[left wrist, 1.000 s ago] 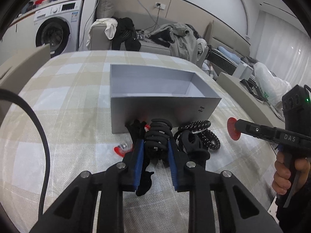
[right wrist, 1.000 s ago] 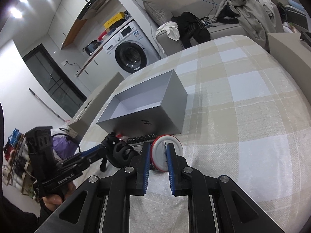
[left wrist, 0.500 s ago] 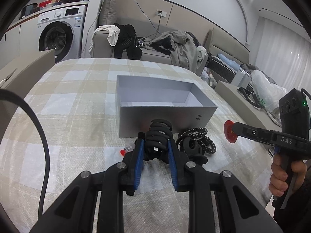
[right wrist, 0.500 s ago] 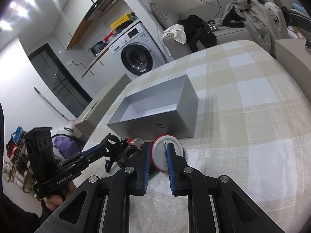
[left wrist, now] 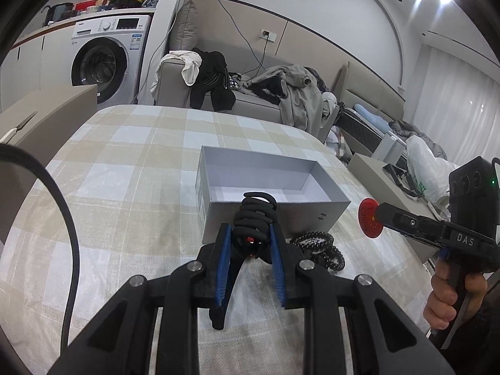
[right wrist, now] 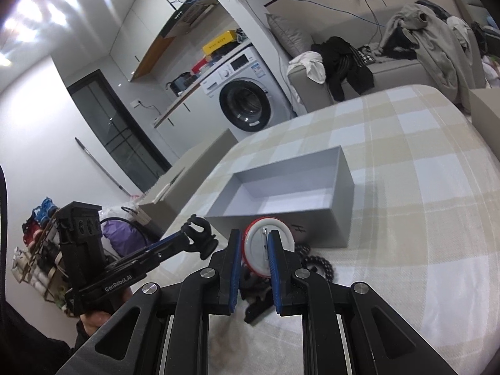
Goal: Organize jewelry
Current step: 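Carry the compact and the claw clip over the grey box with both tools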
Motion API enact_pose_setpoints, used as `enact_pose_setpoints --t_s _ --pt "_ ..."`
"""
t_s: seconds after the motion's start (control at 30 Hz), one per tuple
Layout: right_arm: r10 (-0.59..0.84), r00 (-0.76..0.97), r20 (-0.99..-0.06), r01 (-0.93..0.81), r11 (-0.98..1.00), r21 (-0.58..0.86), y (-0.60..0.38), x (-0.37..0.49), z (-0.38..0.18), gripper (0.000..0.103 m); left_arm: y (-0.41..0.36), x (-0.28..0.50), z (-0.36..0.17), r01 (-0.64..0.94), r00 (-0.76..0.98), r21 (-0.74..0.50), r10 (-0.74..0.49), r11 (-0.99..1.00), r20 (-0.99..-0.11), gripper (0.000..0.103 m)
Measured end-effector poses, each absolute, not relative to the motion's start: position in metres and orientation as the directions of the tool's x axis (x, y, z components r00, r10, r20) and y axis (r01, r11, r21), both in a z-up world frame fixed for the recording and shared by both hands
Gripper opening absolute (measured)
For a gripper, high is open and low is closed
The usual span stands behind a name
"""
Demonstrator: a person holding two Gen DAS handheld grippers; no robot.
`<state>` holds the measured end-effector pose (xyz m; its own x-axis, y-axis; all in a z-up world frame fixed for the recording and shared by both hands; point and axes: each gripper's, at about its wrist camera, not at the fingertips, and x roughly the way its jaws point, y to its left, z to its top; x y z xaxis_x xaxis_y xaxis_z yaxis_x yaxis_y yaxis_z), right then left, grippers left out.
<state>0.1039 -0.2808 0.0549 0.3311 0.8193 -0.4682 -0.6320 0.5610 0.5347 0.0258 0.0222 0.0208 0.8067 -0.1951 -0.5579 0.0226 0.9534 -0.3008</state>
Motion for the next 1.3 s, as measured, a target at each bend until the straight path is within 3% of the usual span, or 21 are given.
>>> enact_pose_setpoints --t_s 1.3 --pt "0.81 0.359 -0.463 -0.591 0.581 0.559 -0.254 0.141 0.058 0.016 0.015 0.064 0.032 0.037 0.823 -0.271 -0.183 0.962 -0.538 0.019"
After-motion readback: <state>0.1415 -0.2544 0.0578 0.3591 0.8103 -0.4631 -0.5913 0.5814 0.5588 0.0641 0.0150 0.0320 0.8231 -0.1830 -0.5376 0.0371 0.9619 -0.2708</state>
